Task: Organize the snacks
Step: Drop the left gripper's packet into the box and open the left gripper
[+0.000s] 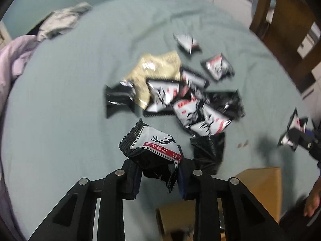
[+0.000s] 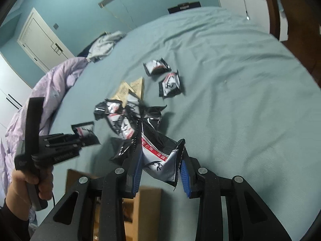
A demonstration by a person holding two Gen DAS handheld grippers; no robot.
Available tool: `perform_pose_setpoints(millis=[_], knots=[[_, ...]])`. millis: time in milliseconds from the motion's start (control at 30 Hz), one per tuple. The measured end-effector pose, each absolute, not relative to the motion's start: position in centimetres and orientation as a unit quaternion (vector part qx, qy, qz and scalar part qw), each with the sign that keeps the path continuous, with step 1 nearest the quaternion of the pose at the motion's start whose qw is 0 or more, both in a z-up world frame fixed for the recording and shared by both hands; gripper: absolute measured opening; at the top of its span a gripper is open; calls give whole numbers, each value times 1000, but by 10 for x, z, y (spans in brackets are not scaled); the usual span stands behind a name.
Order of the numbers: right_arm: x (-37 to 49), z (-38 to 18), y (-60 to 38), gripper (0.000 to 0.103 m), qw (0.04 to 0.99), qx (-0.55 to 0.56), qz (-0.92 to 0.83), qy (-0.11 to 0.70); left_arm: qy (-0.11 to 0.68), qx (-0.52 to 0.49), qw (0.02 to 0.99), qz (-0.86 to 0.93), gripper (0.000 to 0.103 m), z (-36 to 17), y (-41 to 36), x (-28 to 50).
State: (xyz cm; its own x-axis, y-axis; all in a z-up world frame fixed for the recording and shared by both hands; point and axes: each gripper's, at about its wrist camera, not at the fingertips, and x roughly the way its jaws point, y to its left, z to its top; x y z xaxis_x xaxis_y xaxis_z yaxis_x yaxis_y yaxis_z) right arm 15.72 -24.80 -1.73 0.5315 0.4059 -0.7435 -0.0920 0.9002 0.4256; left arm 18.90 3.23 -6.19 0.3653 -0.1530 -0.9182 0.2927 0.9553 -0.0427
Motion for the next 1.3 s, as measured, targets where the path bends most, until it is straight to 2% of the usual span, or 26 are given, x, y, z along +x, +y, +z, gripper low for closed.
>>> perform_pose_setpoints(millis=[333, 567, 833, 1300], knots=[[56, 12, -272, 32, 888, 180, 150, 395, 469, -20, 870, -149, 28, 21, 59, 89], [21, 21, -274, 32, 896, 179, 160, 374, 439, -36, 883, -166, 28, 31, 60, 33], [13, 22, -270, 32, 893, 171, 164, 382, 440, -2, 881, -173, 29, 21, 42, 22], [32, 10, -250, 32, 887, 152, 160, 407, 530, 51, 827, -183, 29, -47, 6, 52]])
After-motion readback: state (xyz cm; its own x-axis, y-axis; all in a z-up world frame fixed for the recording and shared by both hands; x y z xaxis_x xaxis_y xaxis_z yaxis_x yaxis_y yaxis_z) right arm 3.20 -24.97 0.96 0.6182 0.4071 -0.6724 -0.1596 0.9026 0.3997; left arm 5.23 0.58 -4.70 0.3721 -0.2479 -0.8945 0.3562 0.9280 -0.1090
